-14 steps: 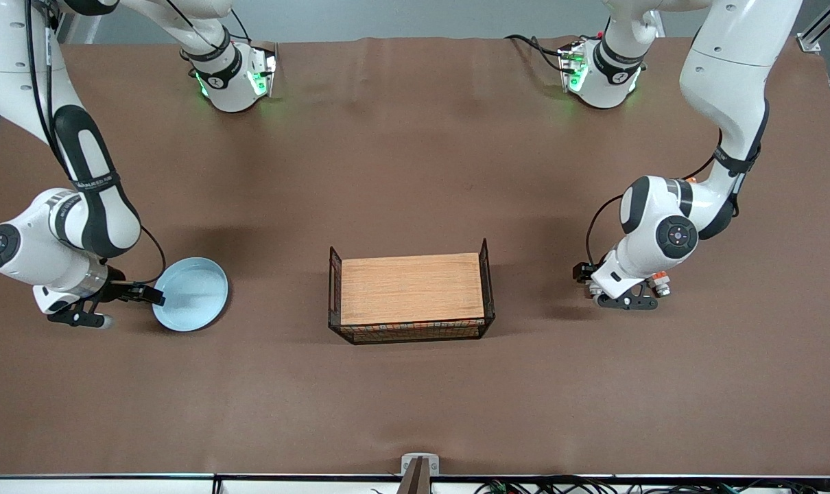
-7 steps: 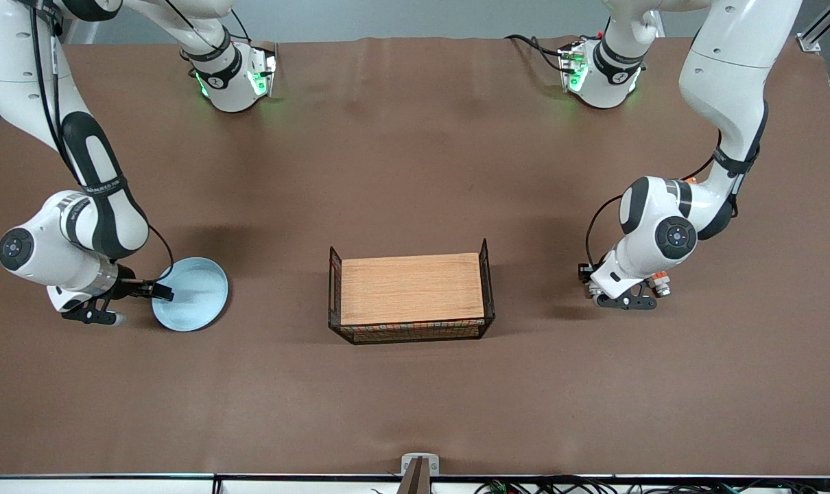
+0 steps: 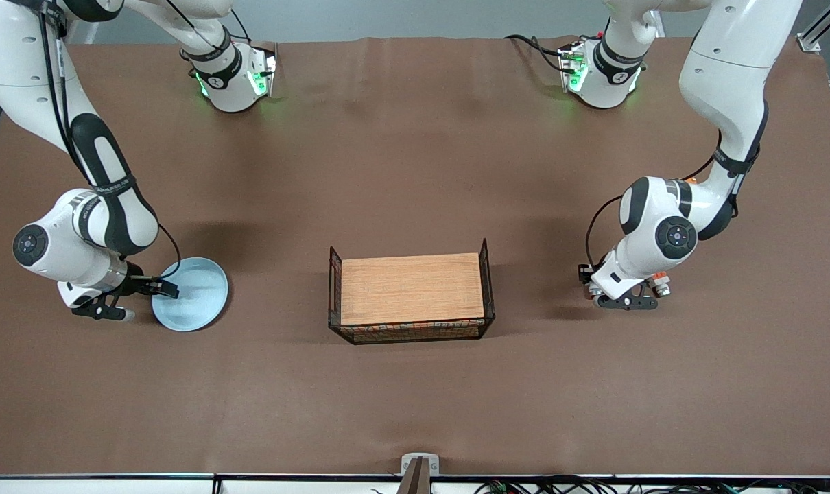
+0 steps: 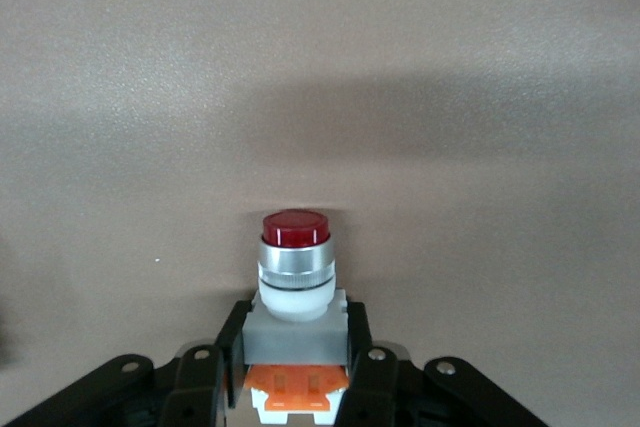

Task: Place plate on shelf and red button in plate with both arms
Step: 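Lift the plate with the right gripper and carry it over the basket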

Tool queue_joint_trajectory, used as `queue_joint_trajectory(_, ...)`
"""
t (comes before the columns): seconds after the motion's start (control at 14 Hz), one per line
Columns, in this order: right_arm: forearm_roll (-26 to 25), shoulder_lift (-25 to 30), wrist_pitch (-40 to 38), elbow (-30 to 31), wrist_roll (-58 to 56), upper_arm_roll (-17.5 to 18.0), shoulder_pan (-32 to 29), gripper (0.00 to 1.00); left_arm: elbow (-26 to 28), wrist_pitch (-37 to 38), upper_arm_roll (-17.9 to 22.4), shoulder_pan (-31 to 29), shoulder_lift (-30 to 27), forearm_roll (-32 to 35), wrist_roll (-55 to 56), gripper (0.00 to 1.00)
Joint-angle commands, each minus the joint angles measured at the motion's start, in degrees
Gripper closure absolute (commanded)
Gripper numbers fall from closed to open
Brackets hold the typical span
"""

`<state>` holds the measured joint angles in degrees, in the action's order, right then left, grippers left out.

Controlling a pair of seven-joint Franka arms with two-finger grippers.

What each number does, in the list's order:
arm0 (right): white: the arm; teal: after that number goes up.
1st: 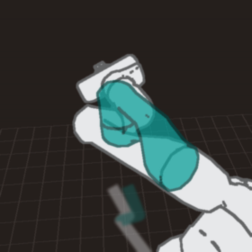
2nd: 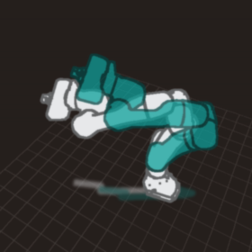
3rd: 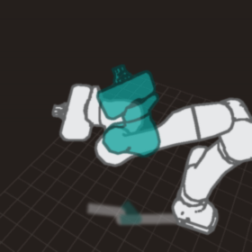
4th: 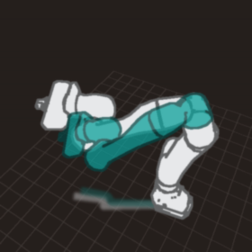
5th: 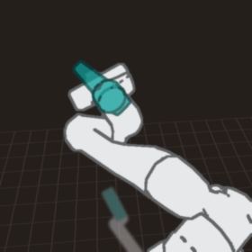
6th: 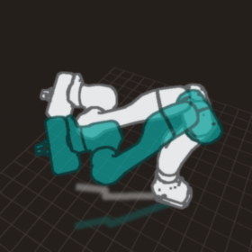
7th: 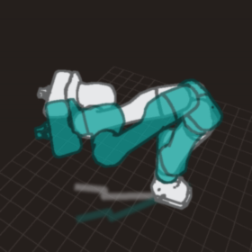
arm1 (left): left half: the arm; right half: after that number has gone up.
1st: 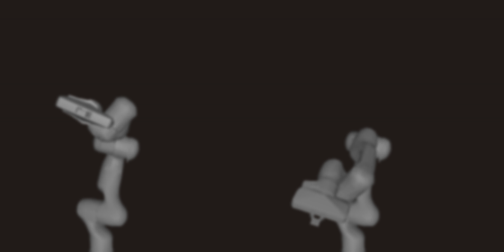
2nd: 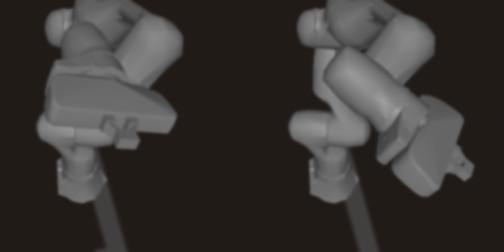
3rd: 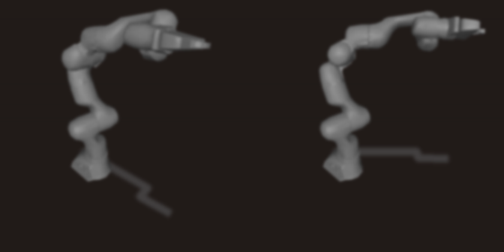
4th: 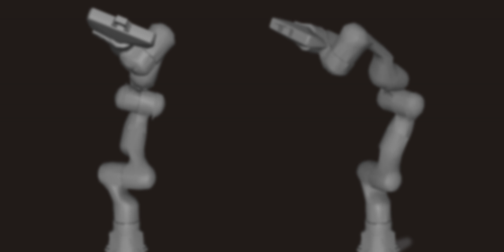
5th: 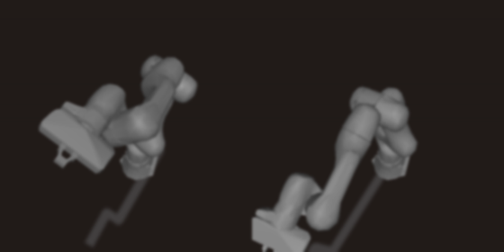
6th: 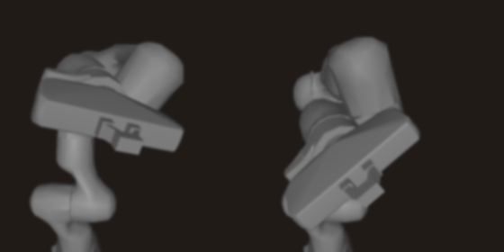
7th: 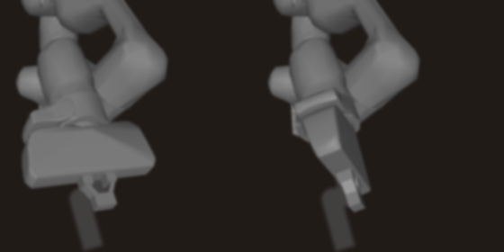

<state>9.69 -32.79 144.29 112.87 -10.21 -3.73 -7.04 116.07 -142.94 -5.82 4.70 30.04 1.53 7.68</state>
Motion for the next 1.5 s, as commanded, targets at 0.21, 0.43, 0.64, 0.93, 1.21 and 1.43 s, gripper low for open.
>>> queue_joint_trajectory(0.21, 0.68, 0.8, -1.64, -0.72, -0.25, 0.12, 0.45, 0.95, -0.4, -0.5, 0.11, -0.13, -0.51, 1.02, 1.11, 0.67)
queue_joint_trajectory(0.43, 0.68, 1.68, -2.43, -1.77, 0.19, 0.03, 0.36, 1.0, -0.49, -0.15, 0.11, -0.39, -2.0, 1.02, 1.02, 0.67)
queue_joint_trajectory(0.64, 0.77, 3.34, -12.76, -6.5, 4.12, 0.12, 0.19, 1.0, -0.49, 0.2, 0.11, -0.57, -3.32, 0.93, 1.02, 0.67)
queue_joint_trajectory(0.93, 0.24, 8.7, -32.89, -14.77, 17.91, 0.12, 2.11, 1.0, -1.72, 5.38, 0.37, -0.57, -6.13, 0.93, 1.19, 0.67)
queue_joint_trajectory(1.21, 0.24, 14.59, -50.29, -22.59, 33.01, 0.12, 4.48, 1.0, -8.29, 16.86, 0.11, -0.4, -9.12, 0.93, 5.05, 0.67)
queue_joint_trajectory(1.43, 0.5, 19.06, -59.45, -26.47, 48.83, 0.3, 8.6, 1.0, -18.56, 30.3, 0.11, 0.04, -9.12, 0.15, 8.4, 0.67)
